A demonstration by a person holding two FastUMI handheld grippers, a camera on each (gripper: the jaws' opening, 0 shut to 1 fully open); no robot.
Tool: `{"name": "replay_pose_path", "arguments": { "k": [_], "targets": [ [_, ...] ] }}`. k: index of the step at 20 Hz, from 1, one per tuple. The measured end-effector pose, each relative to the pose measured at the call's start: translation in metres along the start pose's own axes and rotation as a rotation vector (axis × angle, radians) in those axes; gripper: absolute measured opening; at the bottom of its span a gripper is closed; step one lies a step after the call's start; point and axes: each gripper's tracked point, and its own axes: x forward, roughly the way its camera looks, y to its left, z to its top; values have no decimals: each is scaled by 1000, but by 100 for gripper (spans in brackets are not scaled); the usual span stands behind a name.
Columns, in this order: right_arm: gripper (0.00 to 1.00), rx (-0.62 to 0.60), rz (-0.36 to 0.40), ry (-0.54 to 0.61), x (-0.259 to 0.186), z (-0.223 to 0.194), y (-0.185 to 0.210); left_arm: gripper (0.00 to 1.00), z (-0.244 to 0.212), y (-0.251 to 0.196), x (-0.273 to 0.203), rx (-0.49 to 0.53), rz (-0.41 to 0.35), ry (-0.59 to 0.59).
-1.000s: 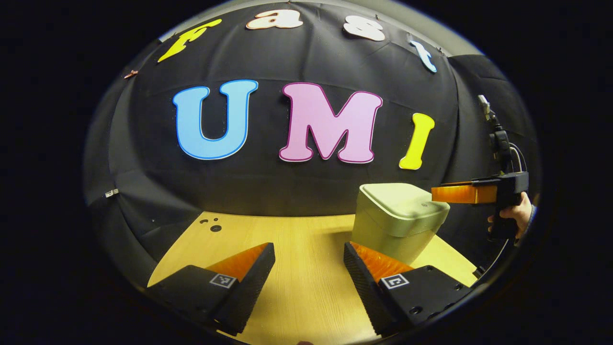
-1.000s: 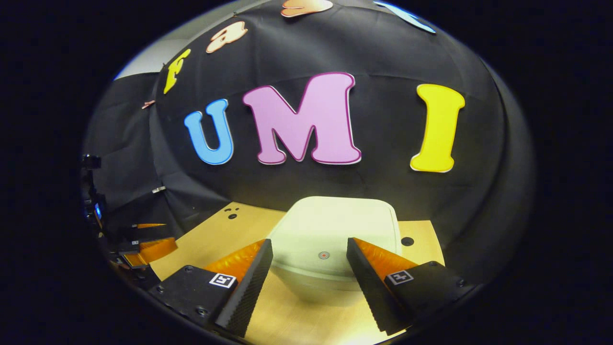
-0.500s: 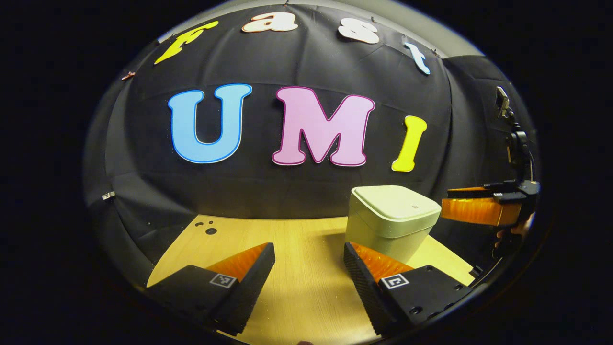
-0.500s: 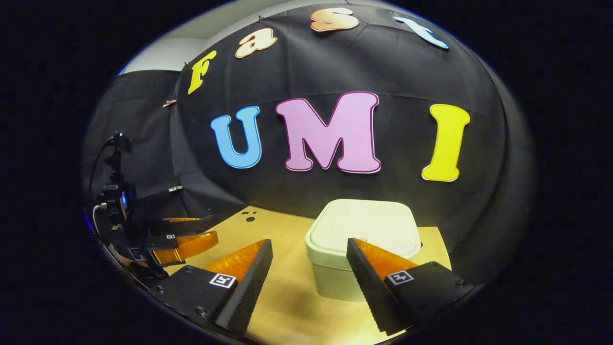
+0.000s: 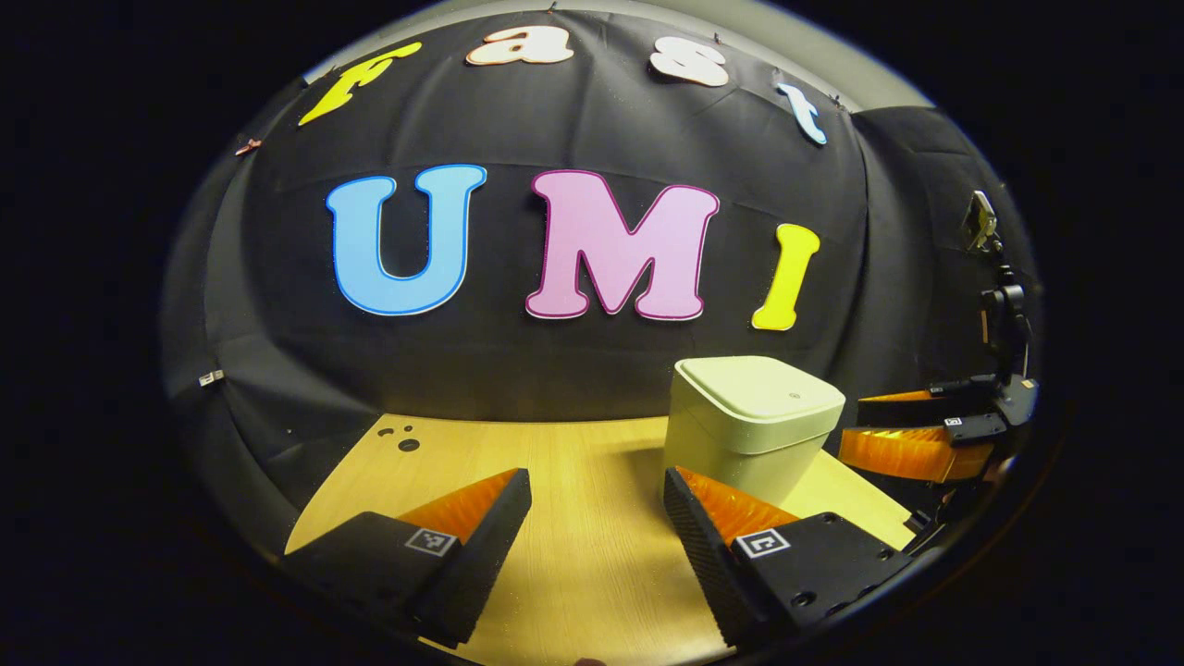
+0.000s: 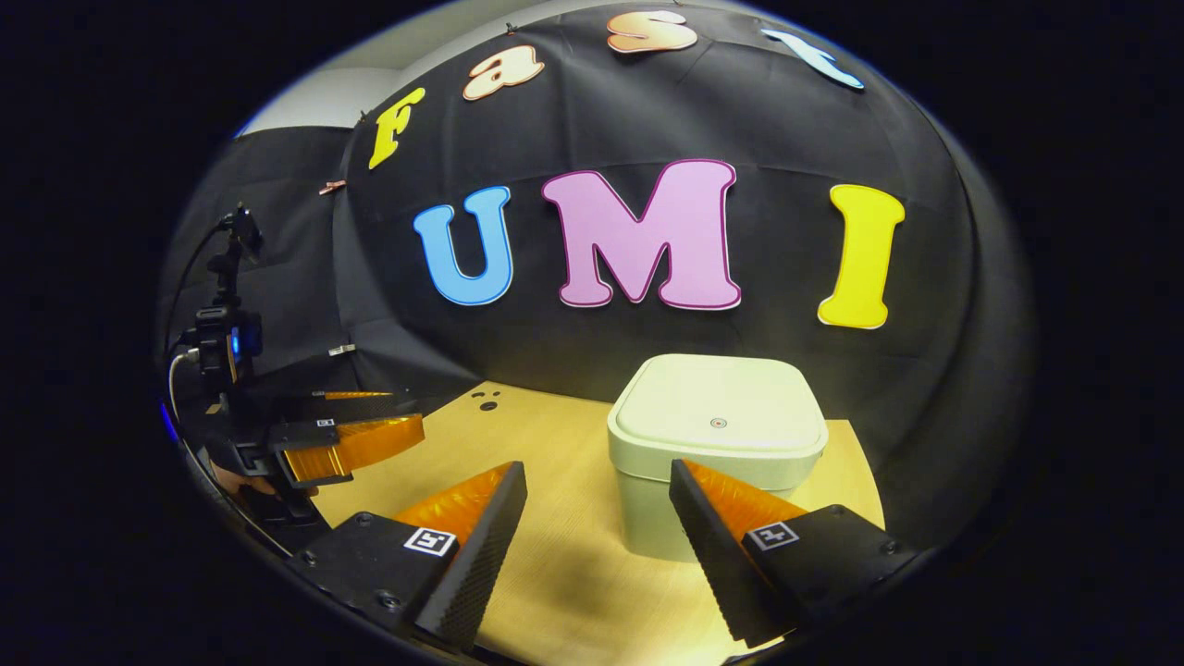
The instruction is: Press the lid of the desktop garbage bin to open it, pick up the crumpled paper on the desktop and throw it into the bin, then pick up the pop can on the desktop and drop it into the bin, and finally close the garbage bin lid.
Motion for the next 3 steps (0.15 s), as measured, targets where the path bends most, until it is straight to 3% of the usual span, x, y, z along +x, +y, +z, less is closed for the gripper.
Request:
{"name": "replay_pose_path", "arguments": {
  "k": [3],
  "targets": [
    [98, 7, 7, 14, 0, -6, 4, 94, -1, 0, -2, 3, -1, 3]
  ]
}}
